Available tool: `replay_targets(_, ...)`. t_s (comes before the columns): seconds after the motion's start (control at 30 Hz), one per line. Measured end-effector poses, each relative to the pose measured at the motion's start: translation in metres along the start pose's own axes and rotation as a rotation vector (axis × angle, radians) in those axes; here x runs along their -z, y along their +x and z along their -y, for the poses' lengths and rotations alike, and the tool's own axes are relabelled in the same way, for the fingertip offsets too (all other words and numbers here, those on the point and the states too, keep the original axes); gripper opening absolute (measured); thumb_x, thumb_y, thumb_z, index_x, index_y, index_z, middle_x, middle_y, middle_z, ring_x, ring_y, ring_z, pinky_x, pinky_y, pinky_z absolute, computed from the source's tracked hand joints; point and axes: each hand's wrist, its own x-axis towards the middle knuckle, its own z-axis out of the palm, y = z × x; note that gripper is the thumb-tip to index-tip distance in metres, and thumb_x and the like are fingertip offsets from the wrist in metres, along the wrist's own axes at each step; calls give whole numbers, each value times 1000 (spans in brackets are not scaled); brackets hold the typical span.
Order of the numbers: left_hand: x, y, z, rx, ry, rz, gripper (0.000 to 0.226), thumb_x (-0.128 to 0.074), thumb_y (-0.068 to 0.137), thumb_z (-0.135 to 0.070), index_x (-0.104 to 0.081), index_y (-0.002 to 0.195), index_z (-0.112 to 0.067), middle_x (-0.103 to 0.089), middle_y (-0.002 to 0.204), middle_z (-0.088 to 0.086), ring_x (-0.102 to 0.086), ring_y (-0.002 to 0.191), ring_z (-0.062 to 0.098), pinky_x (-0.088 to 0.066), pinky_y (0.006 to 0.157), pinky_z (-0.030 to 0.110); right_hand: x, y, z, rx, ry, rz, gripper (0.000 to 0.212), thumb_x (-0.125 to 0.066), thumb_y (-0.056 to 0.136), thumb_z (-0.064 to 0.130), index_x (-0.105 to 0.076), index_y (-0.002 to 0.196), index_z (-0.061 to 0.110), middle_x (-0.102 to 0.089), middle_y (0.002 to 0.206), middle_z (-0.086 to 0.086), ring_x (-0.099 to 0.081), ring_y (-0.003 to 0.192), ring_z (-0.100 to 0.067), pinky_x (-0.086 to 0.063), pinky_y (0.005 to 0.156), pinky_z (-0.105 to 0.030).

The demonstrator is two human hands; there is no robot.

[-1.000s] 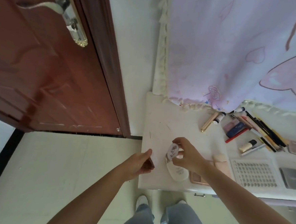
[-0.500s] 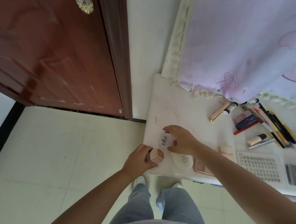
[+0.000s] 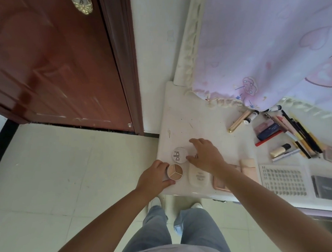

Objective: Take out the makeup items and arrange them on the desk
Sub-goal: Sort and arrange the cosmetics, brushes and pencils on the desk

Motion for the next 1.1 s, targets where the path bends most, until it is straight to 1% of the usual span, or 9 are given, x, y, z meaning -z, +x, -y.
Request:
replay_targets(0.1,1,0,0,-9,13,9,48,-64,80,-38,-49,119,-14,-47,121,1,-54,103,18,-35,76,18,-7,-8,-4,-202,-30,-17,57,-54,84,45,-39,126,9,-47,123,-14,-47,115,-32,-42,89,-36)
replay_targets(0.23,6,-3,1,-25,40,23,54,-61,82,-42,-45,126,-14,-46,124,0,-54,102,17,-35,77,18,-8,-4,-8,-353,120,-18,45,-54,85,38,-45,112,3,-51,114,-17,-53,106,-34,-38,76,-31)
replay_targets(0.37,14,-4,1,-4,32,-32,47,-49,90,-38,-44,130,-12,-48,124,2,-57,96,20,-36,76,19,-8,-3,-8,-352,152,-50,37,-52,86,30,-46,107,0,-55,111,-19,-54,103,-34,-35,72,-29)
replay_targets(0.5,17,-4,-1,17,27,-43,37,-44,94,-26,-46,128,-12,-50,124,5,-57,100,20,-39,83,21,-6,-5,-8,-374,170,-56,41,-50,88,33,-47,111,0,-54,115,-18,-53,107,-31,-38,77,-29)
replay_targets(0.6,14,-8,-2,15,11,11,39,-50,91,-26,-46,127,-12,-50,122,4,-56,99,19,-39,81,19,-6,-6,-6,-373,120,-22,49,-51,87,40,-44,116,2,-54,118,-15,-53,110,-30,-41,81,-30)
replay_targets(0.7,10,-10,-3,9,35,59,42,-56,87,-28,-45,125,-13,-48,119,3,-54,98,18,-37,78,17,-7,-6,-1,-397,122,22,48,-51,88,40,-43,118,3,-54,120,-13,-53,111,-28,-42,81,-29)
replay_targets(0.93,11,-9,-7,33,73,58,41,-52,89,-24,-43,127,-11,-47,122,6,-54,103,19,-39,83,22,-5,-5,-4,-475,352,53,49,-57,84,33,-41,117,1,-55,117,-15,-53,108,-30,-42,76,-30)
replay_targets(1.0,14,-8,-7,37,68,36,44,-50,90,-23,-41,131,-10,-46,125,7,-54,105,20,-40,85,24,-4,-7,-7,-460,354,62,41,-55,85,33,-48,111,2,-58,108,-13,-56,103,-29,-42,71,-30)
replay_targets(1.1,19,-4,-11,33,49,-10,46,-51,90,-24,-40,133,-10,-46,127,8,-55,106,20,-40,86,24,-5,-12,-12,-433,351,45,22,-54,87,31,-51,83,10,-52,89,-7,-53,86,-25,-32,53,-24)
